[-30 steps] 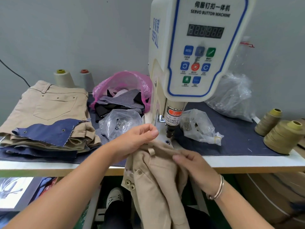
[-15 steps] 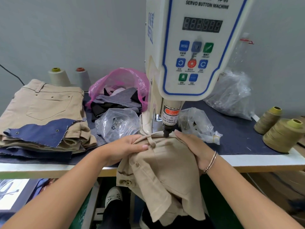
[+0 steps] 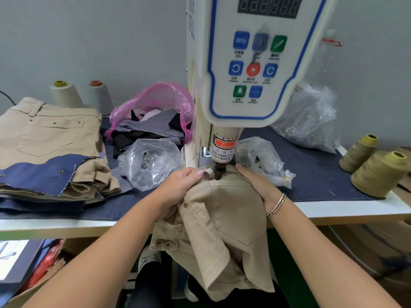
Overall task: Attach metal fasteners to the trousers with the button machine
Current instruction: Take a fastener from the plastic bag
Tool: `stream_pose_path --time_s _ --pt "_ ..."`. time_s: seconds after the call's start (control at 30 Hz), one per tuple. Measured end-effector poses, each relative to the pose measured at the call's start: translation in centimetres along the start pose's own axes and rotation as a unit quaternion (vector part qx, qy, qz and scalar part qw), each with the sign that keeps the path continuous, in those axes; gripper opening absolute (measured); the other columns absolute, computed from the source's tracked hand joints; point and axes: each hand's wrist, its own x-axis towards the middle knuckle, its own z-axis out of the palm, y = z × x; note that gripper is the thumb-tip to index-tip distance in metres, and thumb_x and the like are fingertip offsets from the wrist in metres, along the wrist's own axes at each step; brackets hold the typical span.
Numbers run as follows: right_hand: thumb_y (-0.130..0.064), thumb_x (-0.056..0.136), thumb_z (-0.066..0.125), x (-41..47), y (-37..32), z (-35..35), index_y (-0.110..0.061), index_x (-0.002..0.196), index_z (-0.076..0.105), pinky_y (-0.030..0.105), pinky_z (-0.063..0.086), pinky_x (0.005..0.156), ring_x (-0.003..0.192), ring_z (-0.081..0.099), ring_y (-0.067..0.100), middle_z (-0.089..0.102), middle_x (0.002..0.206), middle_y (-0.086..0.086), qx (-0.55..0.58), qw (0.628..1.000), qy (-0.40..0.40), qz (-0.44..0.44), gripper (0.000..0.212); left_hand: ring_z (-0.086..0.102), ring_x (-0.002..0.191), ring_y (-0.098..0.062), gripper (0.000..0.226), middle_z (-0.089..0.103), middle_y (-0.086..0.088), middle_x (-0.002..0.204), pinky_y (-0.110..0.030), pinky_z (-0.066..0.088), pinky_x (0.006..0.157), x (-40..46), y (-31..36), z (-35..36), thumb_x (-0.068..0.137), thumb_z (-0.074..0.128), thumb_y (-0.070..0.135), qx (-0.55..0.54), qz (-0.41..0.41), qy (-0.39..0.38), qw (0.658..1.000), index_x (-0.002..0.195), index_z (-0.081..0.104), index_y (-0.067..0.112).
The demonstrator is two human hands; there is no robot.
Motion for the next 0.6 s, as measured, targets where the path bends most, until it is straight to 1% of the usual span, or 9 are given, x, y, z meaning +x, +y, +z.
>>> stream_pose_path --time_s 0.07,0.1,0.17,0.23,0.33,0.47,0.53,0.6 --pt "-0.048 0.057 0.082 0.18 0.07 -0.15 -0.02 0.093 0.078 0.028 0.055 0.073 0.095 0.069 0.019 0.072 0.104 0.009 0.0 1.0 -0.002 -0.007 0.047 0.062 0.066 -0.003 0.023 0.067 0.006 0.075 -0.016 0.05 0.059 -0.02 -0.05 0.11 0.096 0.053 0.035 0.005 0.006 0.004 1.0 0.084 0.062 0.017" --pt "-0.051 0.051 0.085 0.28 0.11 -0.23 -0.018 0.096 0.077 0.029 0.055 0.076 0.098 0.068 0.02 0.072 0.105 0.01 -0.004 1.0 -0.001 -0.008 0.056 0.062 0.066 -0.003 0.023 0.066 0.006 0.075 -0.016 0.05 0.06 -0.02 -0.08 0.12 0.096 0.053 0.035 0.005 0.008 0.006 1.0 0.084 0.062 0.017" --pt "-0.053 0.042 0.09 0.43 0.25 -0.38 -0.013 0.105 0.073 0.036 0.052 0.089 0.105 0.066 0.025 0.07 0.111 0.013 -0.014 1.0 0.006 0.002 0.077 0.063 0.069 -0.005 0.023 0.067 0.004 0.077 -0.018 0.051 0.062 -0.07 -0.14 0.09 0.095 0.053 0.035 -0.001 0.008 0.007 1.0 0.086 0.062 0.016" --pt "-0.054 0.038 0.091 0.5 0.32 -0.49 -0.011 0.111 0.069 0.039 0.049 0.094 0.107 0.065 0.027 0.069 0.112 0.014 -0.017 1.0 0.006 0.009 0.087 0.063 0.069 -0.006 0.023 0.067 0.004 0.077 -0.018 0.051 0.062 -0.1 -0.13 0.07 0.095 0.053 0.036 -0.01 0.005 0.004 1.0 0.087 0.062 0.016" --pt "-0.053 0.04 0.09 0.45 0.3 -0.52 -0.01 0.115 0.067 0.04 0.048 0.096 0.109 0.063 0.027 0.068 0.114 0.014 -0.012 1.0 0.004 0.008 0.089 0.062 0.072 -0.008 0.024 0.067 0.003 0.08 -0.021 0.05 0.066 -0.12 -0.14 0.08 0.094 0.054 0.038 -0.011 -0.001 0.002 1.0 0.087 0.062 0.017" --pt "-0.048 0.052 0.087 0.18 0.15 -0.41 -0.01 0.11 0.07 0.038 0.051 0.092 0.107 0.064 0.027 0.068 0.114 0.016 0.004 1.0 -0.016 0.011 0.071 0.063 0.077 -0.012 0.022 0.068 -0.002 0.087 -0.025 0.05 0.071 -0.16 -0.09 0.08 0.095 0.054 0.035 -0.018 -0.003 0.004 1.0 0.09 0.063 0.016" --pt "-0.048 0.049 0.088 0.06 0.08 -0.36 -0.011 0.109 0.071 0.038 0.051 0.092 0.106 0.065 0.027 0.069 0.112 0.015 -0.002 1.0 -0.012 0.012 0.072 0.062 0.079 -0.014 0.023 0.067 -0.004 0.088 -0.027 0.049 0.073 -0.25 -0.09 0.13 0.095 0.053 0.035 -0.019 -0.005 0.006 1.0 0.091 0.063 0.015" --pt "-0.05 0.045 0.089 -0.18 0.01 -0.19 -0.012 0.108 0.071 0.041 0.048 0.097 0.108 0.063 0.028 0.069 0.112 0.015 -0.019 1.0 0.001 0.014 0.076 0.06 0.082 -0.016 0.024 0.065 -0.006 0.091 -0.03 0.048 0.076 -0.36 -0.06 0.12 0.095 0.053 0.036 -0.012 -0.005 0.009 1.0 0.092 0.062 0.014"
